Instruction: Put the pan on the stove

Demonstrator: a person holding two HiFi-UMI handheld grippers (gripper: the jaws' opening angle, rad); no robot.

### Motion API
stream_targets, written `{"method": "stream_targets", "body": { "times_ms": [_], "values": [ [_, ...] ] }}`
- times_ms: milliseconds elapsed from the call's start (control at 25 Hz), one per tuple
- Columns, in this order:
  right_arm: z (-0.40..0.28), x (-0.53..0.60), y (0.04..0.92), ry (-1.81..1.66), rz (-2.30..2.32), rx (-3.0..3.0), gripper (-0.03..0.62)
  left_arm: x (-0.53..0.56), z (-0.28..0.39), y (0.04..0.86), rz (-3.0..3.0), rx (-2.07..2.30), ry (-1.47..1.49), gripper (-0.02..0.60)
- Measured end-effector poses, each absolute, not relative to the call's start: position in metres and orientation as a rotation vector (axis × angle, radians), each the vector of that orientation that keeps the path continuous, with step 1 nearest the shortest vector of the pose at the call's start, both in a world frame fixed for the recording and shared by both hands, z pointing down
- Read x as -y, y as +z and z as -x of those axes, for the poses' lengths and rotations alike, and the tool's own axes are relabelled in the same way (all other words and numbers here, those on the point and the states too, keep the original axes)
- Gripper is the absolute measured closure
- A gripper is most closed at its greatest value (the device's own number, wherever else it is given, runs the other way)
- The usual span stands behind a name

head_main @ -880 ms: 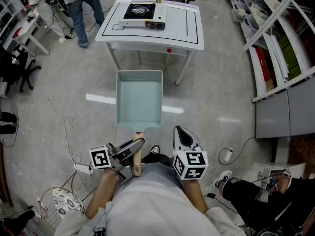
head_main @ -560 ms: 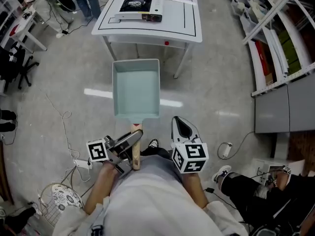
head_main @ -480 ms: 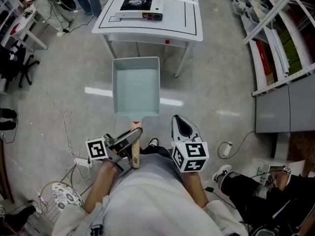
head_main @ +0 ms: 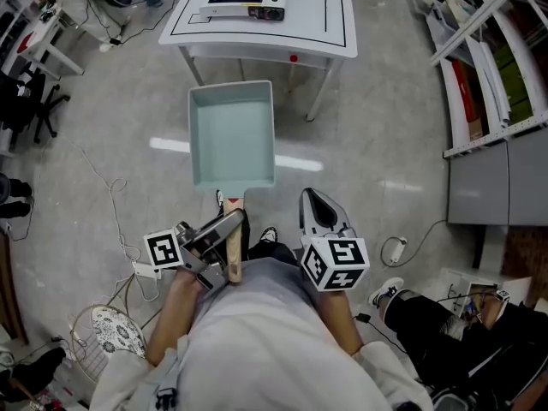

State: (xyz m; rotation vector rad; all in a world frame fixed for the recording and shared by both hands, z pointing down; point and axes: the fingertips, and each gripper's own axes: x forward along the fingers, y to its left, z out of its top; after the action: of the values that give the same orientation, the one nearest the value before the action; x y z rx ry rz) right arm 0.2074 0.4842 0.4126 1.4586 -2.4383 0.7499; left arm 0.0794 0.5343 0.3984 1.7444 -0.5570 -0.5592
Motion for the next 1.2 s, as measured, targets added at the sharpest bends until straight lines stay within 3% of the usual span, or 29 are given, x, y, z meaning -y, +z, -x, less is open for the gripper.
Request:
{"method": "stream_targets", "body": {
  "times_ms": [1200],
  "values": [
    [-0.124,-0.354,0.413,0.767,-1.394,2.377,0.583,-0.391,-0.003,0.385,-1.750,0.522,-0.612,0.434]
  ]
}}
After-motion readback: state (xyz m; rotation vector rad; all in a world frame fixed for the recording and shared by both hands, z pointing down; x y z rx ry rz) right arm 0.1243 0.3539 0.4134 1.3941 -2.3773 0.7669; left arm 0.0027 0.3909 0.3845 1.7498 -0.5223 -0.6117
